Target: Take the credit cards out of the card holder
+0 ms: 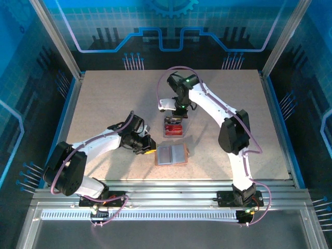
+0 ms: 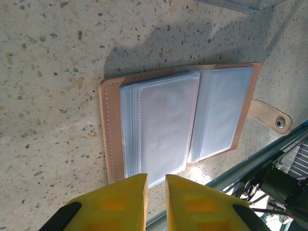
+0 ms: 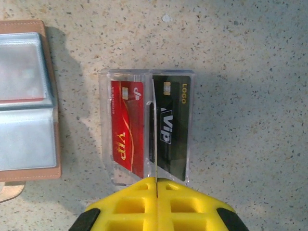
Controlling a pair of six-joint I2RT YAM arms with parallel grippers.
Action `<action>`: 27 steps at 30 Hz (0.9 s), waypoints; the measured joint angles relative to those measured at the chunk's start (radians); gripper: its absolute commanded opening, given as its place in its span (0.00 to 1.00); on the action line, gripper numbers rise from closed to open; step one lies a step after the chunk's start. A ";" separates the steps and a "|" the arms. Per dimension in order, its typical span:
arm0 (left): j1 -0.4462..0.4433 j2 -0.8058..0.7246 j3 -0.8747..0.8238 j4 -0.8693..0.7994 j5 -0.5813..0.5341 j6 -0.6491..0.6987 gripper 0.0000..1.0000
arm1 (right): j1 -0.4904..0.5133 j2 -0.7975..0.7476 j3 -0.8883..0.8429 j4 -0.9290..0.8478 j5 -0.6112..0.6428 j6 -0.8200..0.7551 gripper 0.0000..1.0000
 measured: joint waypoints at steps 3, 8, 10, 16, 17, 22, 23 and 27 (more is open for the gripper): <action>0.001 0.000 0.000 0.000 0.000 0.000 0.17 | -0.003 0.031 0.023 -0.013 0.000 -0.002 0.00; 0.010 0.000 0.000 -0.001 0.000 0.000 0.17 | -0.003 0.065 0.029 -0.020 0.001 -0.005 0.00; 0.013 0.000 0.000 -0.001 0.000 0.000 0.17 | -0.003 0.075 0.030 -0.022 0.001 -0.008 0.00; 0.018 0.000 0.000 -0.003 0.000 0.001 0.17 | -0.003 0.090 0.050 -0.031 0.000 -0.008 0.00; 0.019 0.000 0.000 -0.003 0.000 0.001 0.17 | -0.003 0.092 0.056 -0.032 0.000 -0.008 0.00; 0.020 0.000 0.000 -0.003 0.000 0.001 0.17 | -0.003 0.106 0.074 -0.034 0.001 -0.008 0.07; 0.020 0.000 0.000 -0.003 0.000 0.001 0.17 | -0.003 0.109 0.076 -0.034 0.001 -0.008 0.10; 0.020 0.000 0.000 -0.003 0.000 0.001 0.17 | -0.003 0.118 0.076 -0.034 0.003 -0.008 0.15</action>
